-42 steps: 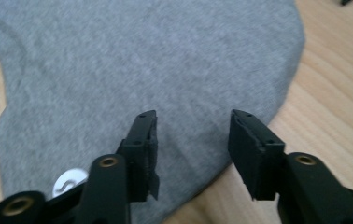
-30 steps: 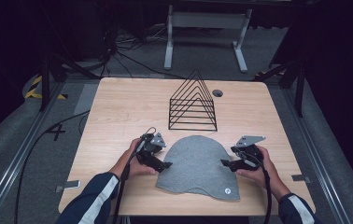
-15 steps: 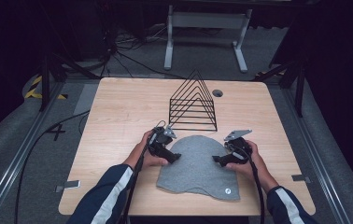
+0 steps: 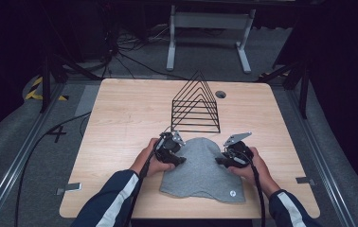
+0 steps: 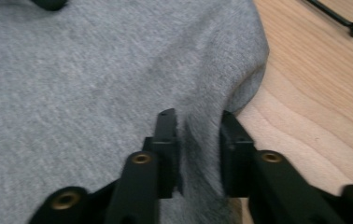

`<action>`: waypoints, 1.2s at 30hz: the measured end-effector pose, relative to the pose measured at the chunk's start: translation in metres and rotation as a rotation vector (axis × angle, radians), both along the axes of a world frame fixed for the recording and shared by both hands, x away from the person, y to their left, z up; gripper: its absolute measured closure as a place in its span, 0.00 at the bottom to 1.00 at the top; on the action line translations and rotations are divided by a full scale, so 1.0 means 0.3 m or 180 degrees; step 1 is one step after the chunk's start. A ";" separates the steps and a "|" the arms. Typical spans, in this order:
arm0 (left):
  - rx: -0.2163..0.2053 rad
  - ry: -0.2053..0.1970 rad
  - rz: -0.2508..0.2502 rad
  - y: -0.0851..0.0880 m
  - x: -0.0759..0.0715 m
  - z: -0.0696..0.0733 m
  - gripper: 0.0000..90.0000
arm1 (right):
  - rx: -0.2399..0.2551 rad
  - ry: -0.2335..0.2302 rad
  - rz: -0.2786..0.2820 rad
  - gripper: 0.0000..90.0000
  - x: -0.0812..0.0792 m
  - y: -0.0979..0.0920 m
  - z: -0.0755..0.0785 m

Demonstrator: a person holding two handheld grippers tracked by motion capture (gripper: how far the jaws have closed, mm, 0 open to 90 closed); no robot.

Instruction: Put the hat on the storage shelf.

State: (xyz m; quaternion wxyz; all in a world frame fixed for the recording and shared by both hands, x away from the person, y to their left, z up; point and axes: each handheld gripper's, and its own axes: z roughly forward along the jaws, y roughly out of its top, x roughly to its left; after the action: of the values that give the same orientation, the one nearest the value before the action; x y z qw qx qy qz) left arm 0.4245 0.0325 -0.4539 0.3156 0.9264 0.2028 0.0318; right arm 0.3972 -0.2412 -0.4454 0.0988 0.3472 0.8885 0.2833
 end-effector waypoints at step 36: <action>-0.0305 -0.0921 -0.0027 0.062 0.108 0.506 0.94 | 0.0329 -0.0998 0.0203 0.94 0.076 -0.026 0.477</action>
State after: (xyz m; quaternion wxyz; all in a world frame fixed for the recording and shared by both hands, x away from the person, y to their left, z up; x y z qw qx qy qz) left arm 0.4569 0.0511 -0.3020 0.3854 0.8969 0.1526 0.1540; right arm 0.4199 -0.2488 -0.3022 0.2092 0.2750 0.8570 0.3824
